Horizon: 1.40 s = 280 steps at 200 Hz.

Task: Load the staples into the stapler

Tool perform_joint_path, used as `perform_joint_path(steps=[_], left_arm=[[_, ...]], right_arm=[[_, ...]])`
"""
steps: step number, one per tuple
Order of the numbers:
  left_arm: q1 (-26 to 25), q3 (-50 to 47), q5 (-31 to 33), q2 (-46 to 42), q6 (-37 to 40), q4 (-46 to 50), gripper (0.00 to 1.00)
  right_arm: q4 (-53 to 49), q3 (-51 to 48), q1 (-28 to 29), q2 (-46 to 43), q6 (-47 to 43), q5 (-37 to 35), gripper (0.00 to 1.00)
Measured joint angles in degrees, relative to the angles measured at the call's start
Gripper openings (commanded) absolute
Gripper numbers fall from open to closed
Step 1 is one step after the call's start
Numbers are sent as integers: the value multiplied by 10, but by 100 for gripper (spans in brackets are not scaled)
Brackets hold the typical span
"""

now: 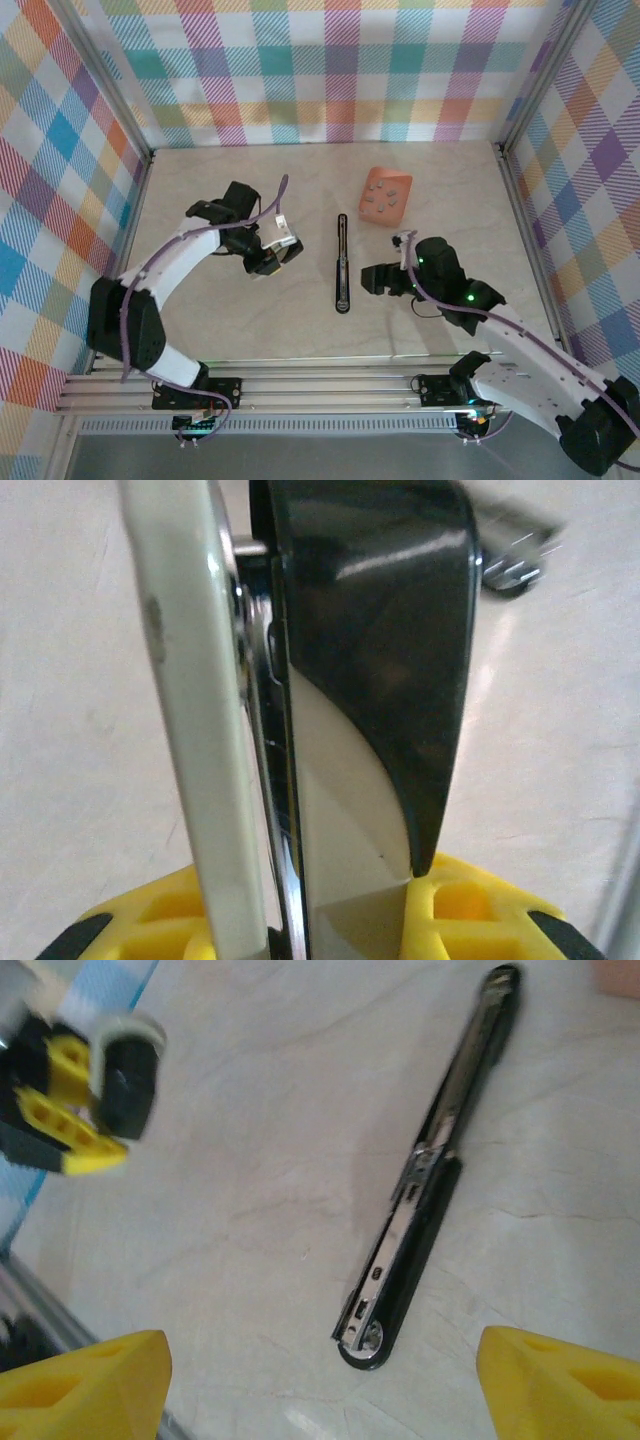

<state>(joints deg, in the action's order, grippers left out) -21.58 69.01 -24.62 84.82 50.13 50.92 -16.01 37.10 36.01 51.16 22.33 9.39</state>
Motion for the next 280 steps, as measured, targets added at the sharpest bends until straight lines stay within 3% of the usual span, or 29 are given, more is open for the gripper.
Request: perform_joint_path(steps=[47,105,179,220,266,280], left_arm=[[-36,-43,-118,-90,63,3,13],[-42,-66,-179,-104,109,15,13],[-43,-66,-198,-104,127,15,12],[-43,-66,-214,-104,130,16,7],[-43,-66,-236,-102,140,21,6],[-43,-66,-241,-100,140,24,7]], right_arm=[[4,55,11,72,-234,118,90],[5,142,46,146,-379,190,90],[-1,216,76,233,-411,282,85],[6,225,80,255,-414,309,67],[38,225,80,256,-412,326,64],[44,225,80,256,-413,329,51]])
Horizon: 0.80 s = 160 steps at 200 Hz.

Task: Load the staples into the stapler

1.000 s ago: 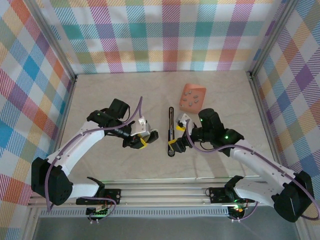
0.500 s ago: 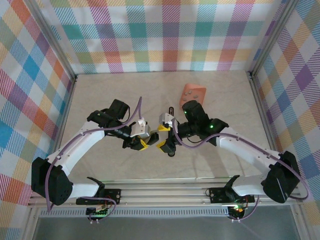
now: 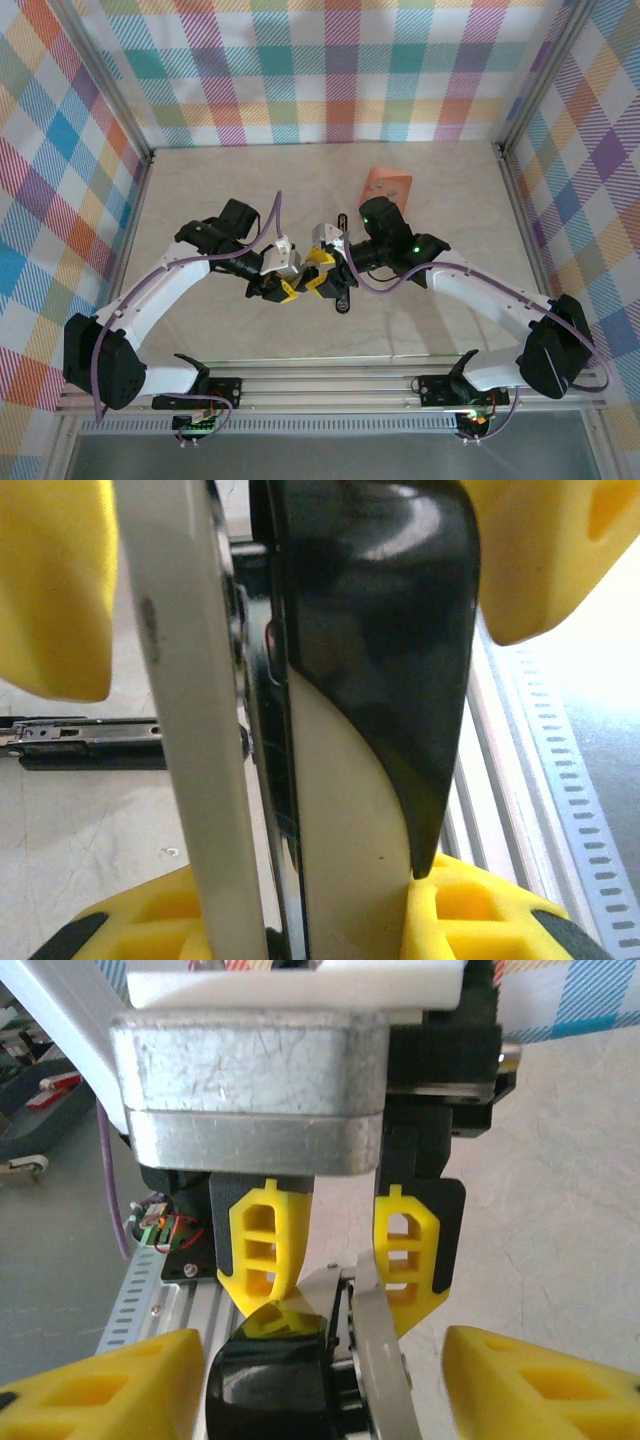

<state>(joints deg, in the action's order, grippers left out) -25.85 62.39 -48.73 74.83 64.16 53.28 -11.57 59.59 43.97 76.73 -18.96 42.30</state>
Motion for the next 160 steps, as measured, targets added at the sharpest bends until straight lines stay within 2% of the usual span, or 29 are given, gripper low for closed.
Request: perform_joint_path(steps=[16,30,45,60,81,113,134,160], left_arm=[[0,0,-1,1,0,4,8],[0,0,-3,1,2,9,15],[0,0,-7,1,7,6,34],[-3,0,-5,-1,-3,1,66],[-3,0,7,-14,-48,-26,78],[-3,-6,65,-54,-143,-92,80],[-3,-43,100,-103,-201,-153,78],[-3,-81,107,-128,-245,-202,74]], right_arm=[[2,0,0,0,0,3,32],[3,0,1,-4,-8,1,22],[3,-4,3,-13,-12,-2,17],[3,-10,3,-24,-5,-10,15],[4,-25,3,-35,25,-43,8],[-5,-38,4,-37,148,-144,8],[-25,-32,4,-30,271,-223,5],[-50,-24,3,-10,432,-296,1]])
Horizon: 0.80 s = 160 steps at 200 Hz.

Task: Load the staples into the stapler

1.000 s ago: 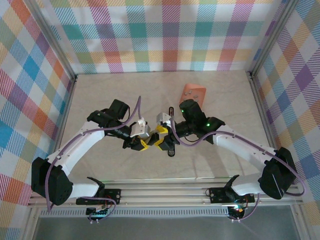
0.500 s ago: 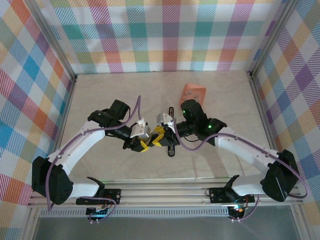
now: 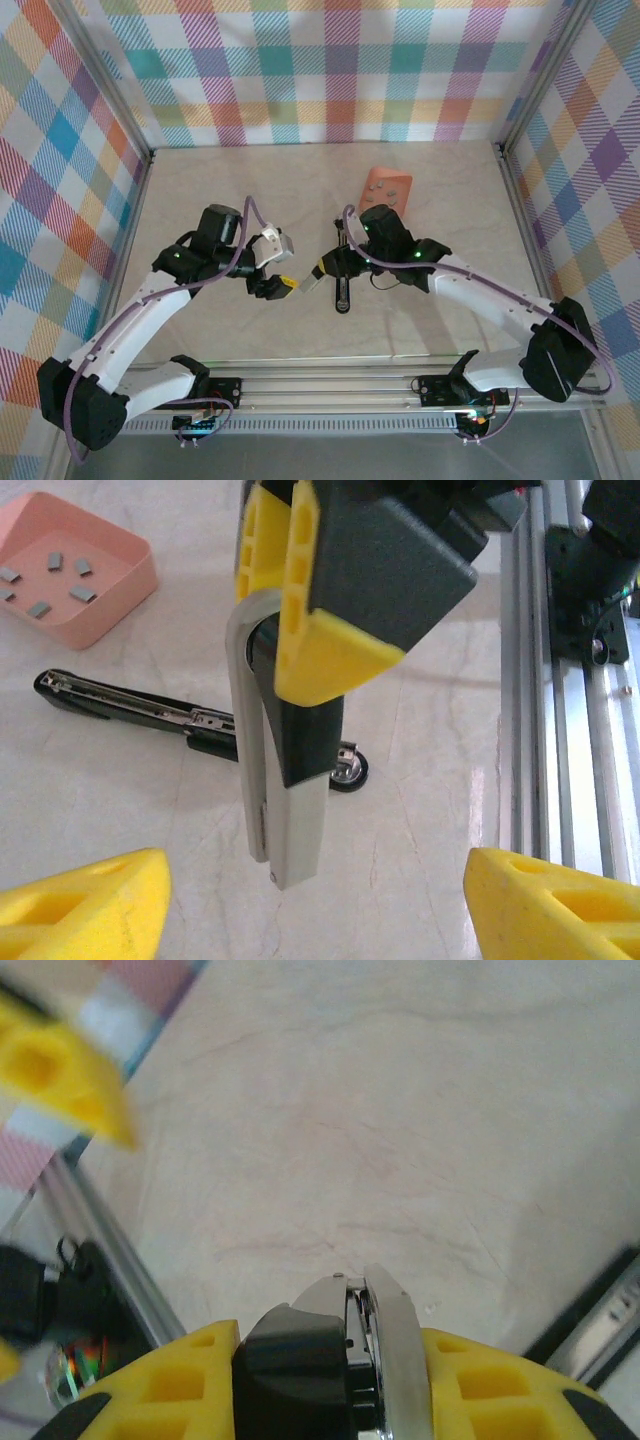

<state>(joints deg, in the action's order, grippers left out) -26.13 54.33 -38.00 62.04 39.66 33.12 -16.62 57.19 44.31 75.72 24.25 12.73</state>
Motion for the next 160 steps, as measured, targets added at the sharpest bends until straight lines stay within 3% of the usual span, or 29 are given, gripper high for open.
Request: perform_joint_path(steps=[24,57,160], left_arm=[[0,-26,0,8,-30,-37,74],[-3,-43,0,39,-50,-64,73],[-32,-42,8,102,-58,-115,62]], right_arm=[[-16,0,0,11,130,-27,0],[-17,1,0,12,227,-29,1],[-12,30,0,28,311,13,2]])
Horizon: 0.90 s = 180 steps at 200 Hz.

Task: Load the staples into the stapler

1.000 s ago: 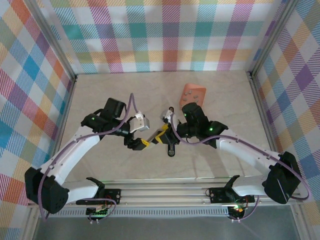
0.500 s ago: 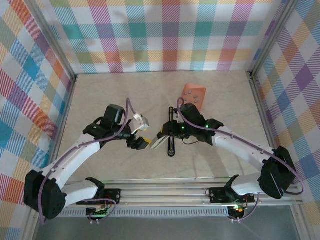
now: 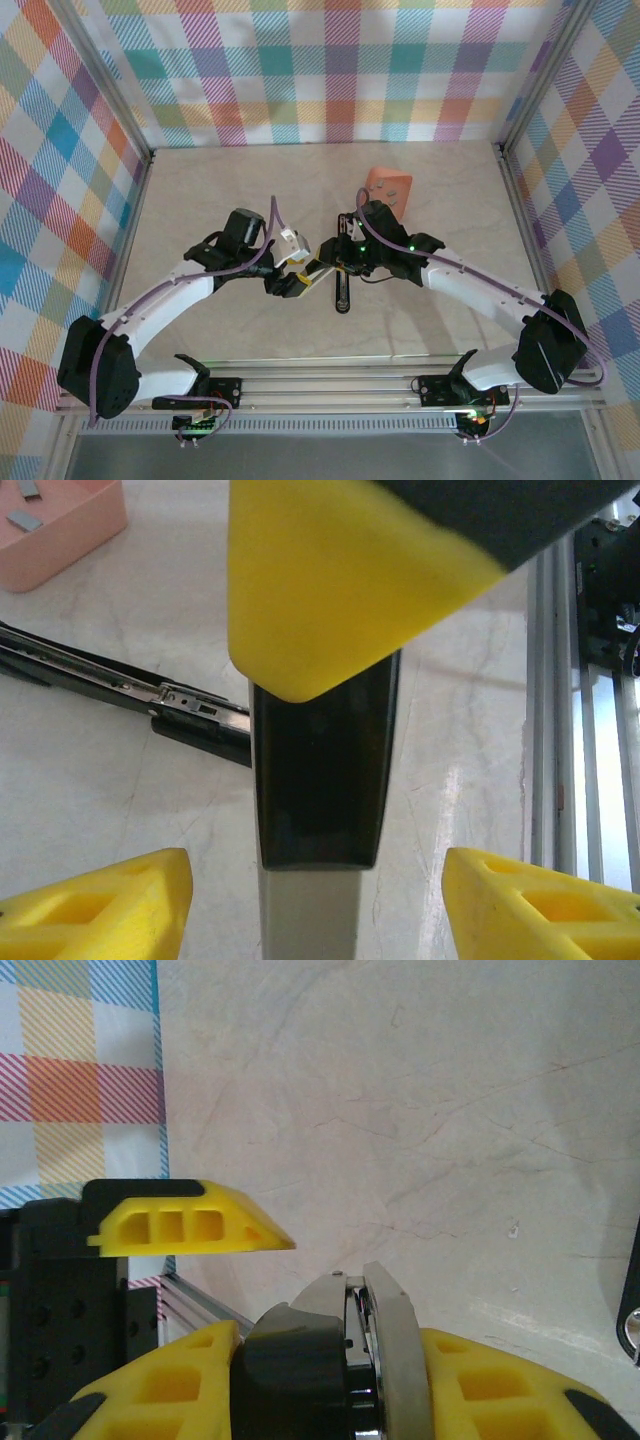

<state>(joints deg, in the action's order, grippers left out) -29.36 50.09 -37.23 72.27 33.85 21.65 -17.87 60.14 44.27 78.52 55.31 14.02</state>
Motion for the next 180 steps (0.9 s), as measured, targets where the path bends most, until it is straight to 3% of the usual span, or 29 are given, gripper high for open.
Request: perform_joint_path(steps=[66,99,125,145,159,170,180], left_arm=[[-18,21,-1,30,-16,-32,48],[-32,30,3,42,-17,-46,46],[-38,31,5,43,-24,-56,34],[-40,31,11,43,-23,-59,30],[-41,31,13,43,-24,-62,19],[-41,31,14,43,-25,-62,11],[-42,32,16,43,-25,-61,7]], right_arm=[[3,0,0,0,9,16,2],[6,0,0,0,11,21,2],[10,0,0,0,13,20,2],[10,0,-2,0,21,15,2],[10,0,-3,0,24,13,3],[11,0,-3,0,24,12,12],[11,0,-3,0,24,12,38]])
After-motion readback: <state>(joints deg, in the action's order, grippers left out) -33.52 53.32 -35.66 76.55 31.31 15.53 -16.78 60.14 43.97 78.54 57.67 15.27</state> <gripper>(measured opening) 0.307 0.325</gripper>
